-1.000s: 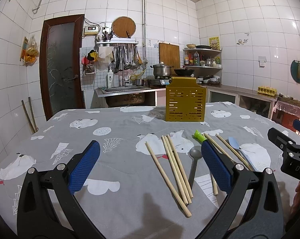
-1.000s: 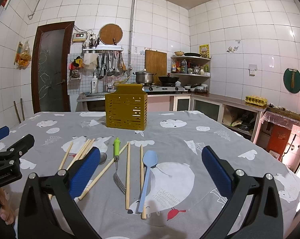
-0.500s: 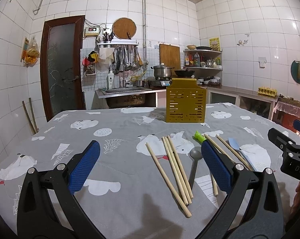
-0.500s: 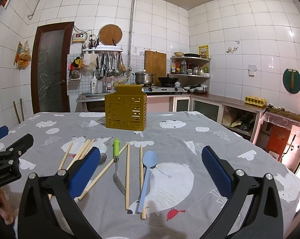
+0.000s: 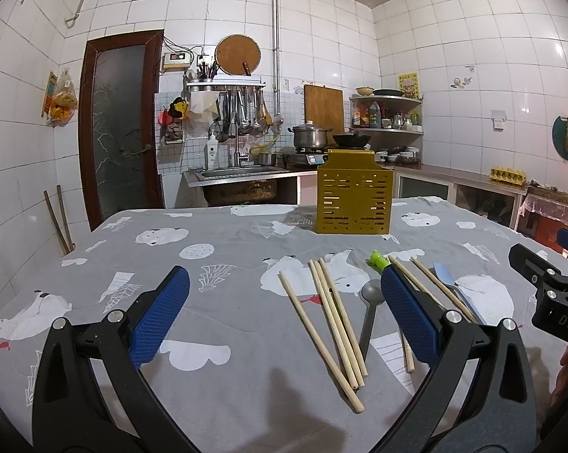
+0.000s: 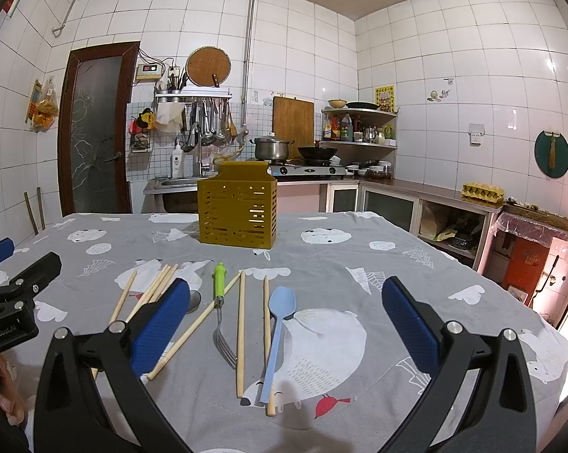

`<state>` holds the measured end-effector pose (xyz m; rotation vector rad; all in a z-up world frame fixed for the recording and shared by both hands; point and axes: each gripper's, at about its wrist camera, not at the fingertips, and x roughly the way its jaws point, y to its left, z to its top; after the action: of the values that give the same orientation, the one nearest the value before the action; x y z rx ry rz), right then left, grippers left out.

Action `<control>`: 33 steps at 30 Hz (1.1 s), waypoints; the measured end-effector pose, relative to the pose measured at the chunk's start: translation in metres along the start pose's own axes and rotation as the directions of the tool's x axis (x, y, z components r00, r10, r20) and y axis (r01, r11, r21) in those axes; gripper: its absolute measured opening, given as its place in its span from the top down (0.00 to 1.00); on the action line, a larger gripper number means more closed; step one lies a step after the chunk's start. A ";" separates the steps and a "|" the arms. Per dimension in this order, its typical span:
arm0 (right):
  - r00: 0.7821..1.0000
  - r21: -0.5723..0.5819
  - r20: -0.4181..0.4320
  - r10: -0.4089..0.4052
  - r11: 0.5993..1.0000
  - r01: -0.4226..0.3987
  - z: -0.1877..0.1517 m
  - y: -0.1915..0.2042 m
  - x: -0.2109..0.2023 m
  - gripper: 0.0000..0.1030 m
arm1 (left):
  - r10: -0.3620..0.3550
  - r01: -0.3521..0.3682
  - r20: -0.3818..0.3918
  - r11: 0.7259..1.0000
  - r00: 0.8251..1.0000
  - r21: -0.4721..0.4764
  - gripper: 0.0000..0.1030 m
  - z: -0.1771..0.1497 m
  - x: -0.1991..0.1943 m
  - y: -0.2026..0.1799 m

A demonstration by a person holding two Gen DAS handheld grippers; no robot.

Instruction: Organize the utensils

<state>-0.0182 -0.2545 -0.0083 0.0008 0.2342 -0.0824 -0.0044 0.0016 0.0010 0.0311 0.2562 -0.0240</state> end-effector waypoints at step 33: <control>1.000 -0.010 -0.006 -0.010 1.000 0.010 0.001 -0.001 0.002 0.04 | 0.003 -0.002 -0.018 1.000 1.000 0.013 0.05 0.002 0.005 -0.003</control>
<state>-0.0162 -0.2552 -0.0074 -0.0097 0.2408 -0.0909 0.0005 -0.0011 0.0012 0.0443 0.2741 -0.0228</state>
